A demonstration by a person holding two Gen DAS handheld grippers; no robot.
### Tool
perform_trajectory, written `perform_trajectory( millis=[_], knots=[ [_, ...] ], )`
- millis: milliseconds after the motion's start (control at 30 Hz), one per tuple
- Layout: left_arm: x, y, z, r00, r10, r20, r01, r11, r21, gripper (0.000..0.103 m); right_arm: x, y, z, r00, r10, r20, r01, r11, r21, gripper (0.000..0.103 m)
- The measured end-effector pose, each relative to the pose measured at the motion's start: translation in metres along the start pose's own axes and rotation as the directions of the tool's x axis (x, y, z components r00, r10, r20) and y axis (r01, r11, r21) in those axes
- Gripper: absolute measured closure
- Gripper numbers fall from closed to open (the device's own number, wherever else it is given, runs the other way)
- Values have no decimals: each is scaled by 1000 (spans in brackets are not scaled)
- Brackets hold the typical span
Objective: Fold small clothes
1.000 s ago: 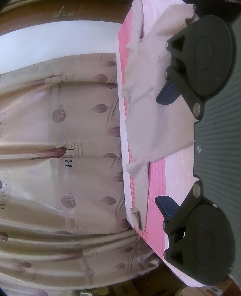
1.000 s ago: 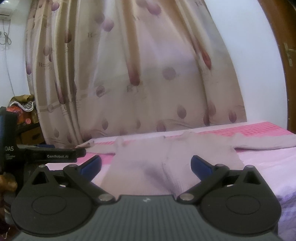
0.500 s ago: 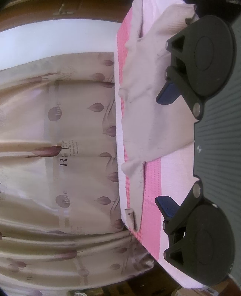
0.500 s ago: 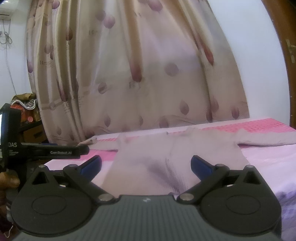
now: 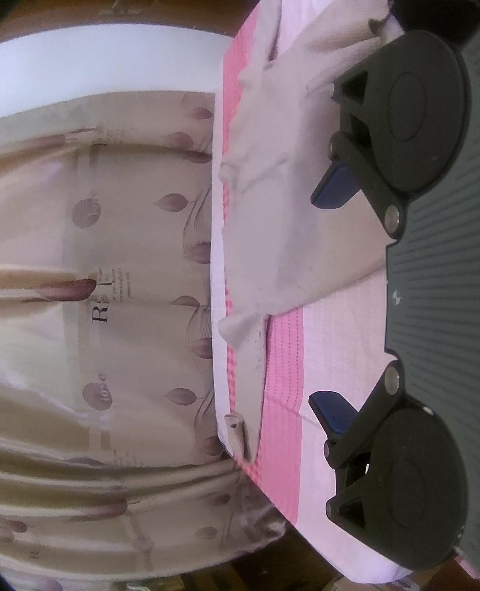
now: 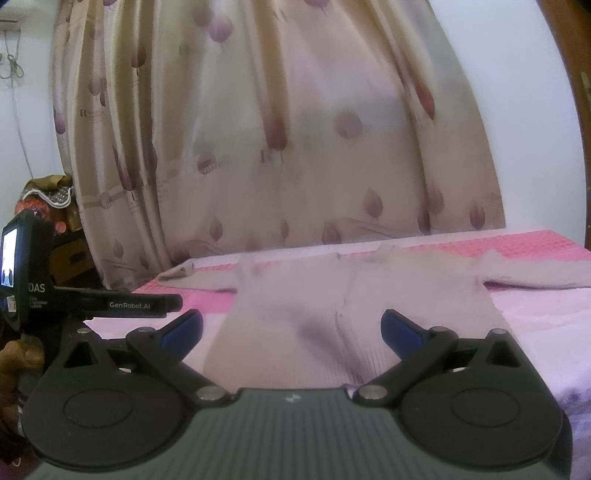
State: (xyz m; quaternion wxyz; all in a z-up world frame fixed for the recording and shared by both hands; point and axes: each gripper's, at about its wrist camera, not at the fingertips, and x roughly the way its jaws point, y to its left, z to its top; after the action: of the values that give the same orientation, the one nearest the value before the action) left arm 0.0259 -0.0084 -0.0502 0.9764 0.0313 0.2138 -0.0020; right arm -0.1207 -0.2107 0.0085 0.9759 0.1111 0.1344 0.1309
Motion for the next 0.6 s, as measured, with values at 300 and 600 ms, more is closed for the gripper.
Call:
perform_trajectory(
  millis=[300, 600],
  knots=[
    [20, 1, 5, 999, 37, -38, -37, 999, 10, 0, 18, -2, 3, 999, 20, -31, -20, 1000, 2, 0],
    [55, 12, 10, 994, 59, -87, -55, 997, 49, 0, 47, -3, 5, 995, 44, -90, -43, 999, 7, 0]
  ],
)
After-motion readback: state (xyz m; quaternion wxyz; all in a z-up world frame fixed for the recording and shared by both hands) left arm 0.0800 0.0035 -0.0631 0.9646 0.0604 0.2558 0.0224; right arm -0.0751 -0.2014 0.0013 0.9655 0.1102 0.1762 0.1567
